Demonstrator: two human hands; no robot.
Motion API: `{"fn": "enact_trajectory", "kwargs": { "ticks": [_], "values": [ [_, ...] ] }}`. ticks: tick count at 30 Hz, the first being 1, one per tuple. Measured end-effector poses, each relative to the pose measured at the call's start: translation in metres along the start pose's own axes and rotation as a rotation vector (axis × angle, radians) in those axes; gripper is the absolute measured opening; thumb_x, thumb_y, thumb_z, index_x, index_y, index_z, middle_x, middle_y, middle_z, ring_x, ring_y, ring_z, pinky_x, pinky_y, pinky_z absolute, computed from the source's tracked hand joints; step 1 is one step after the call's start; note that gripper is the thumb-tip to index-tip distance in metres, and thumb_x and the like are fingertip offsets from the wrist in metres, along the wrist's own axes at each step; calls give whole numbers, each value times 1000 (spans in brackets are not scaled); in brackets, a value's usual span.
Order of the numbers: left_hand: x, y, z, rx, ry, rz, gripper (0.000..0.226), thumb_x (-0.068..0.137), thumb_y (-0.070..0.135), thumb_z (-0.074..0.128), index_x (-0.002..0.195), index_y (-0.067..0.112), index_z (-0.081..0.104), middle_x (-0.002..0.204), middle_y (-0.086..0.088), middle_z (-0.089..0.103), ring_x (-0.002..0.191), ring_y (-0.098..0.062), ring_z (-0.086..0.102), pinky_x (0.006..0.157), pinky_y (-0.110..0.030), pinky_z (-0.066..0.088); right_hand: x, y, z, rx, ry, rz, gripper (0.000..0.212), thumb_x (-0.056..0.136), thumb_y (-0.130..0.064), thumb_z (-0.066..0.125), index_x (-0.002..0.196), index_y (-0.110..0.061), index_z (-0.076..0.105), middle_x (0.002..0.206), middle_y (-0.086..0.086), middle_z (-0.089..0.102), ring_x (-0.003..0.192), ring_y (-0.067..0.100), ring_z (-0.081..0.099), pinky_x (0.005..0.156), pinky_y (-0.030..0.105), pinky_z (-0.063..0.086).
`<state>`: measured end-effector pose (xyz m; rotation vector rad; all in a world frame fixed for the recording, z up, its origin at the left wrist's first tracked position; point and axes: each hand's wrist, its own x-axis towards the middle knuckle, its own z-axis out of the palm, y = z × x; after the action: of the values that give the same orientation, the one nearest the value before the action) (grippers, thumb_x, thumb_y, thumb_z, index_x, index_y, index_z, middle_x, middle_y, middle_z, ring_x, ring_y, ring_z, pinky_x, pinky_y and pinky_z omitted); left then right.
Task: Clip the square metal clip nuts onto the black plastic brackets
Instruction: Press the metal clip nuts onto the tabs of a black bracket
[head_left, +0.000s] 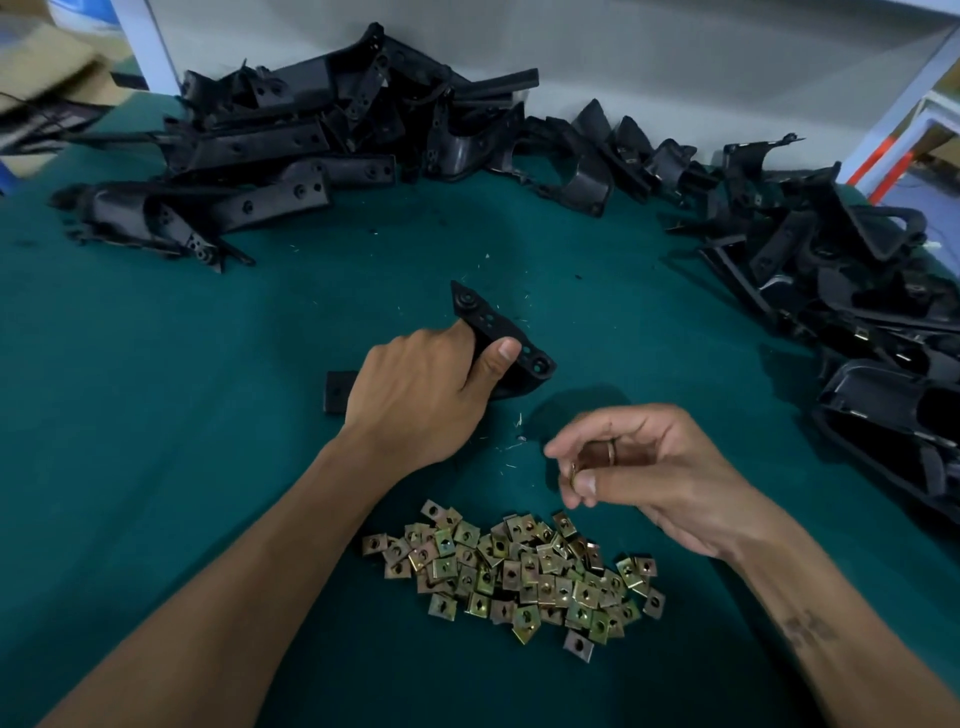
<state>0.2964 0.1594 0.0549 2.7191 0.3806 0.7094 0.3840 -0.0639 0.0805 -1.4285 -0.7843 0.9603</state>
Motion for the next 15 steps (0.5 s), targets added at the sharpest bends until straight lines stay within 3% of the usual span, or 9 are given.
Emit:
{"fn": "enact_trajectory", "kwargs": {
  "ticks": [5, 11, 13, 15],
  "values": [
    [0, 1, 1, 26, -6, 11, 57, 98, 69, 9, 72, 25, 33, 56, 9, 38, 47, -21, 39, 49, -33, 28, -9, 1, 3, 67, 37, -3, 31, 74, -20, 90, 99, -6, 78, 84, 20, 70, 78, 29, 71, 73, 29, 58],
    [1, 1, 0, 20, -19, 10, 55, 98, 68, 10, 67, 26, 26, 56, 7, 36, 49, -24, 39, 50, -35, 30, -8, 1, 10, 26, 113, -37, 14, 80, -9, 77, 94, -9, 80, 76, 14, 69, 69, 22, 66, 65, 24, 53],
    [1, 1, 0, 16, -26, 13, 54, 97, 69, 9, 66, 27, 23, 57, 6, 37, 48, -24, 39, 50, -35, 31, -10, -2, 11, 31, 120, -24, 14, 80, -17, 81, 92, -10, 80, 70, 13, 68, 64, 21, 64, 61, 23, 52],
    [1, 2, 0, 15, -30, 17, 53, 97, 69, 8, 67, 27, 23, 57, 5, 37, 48, -24, 40, 50, -35, 31, -13, -4, 12, 57, 126, -8, 28, 74, -27, 87, 91, -8, 79, 68, 13, 67, 59, 21, 65, 55, 22, 51]
  ]
}}
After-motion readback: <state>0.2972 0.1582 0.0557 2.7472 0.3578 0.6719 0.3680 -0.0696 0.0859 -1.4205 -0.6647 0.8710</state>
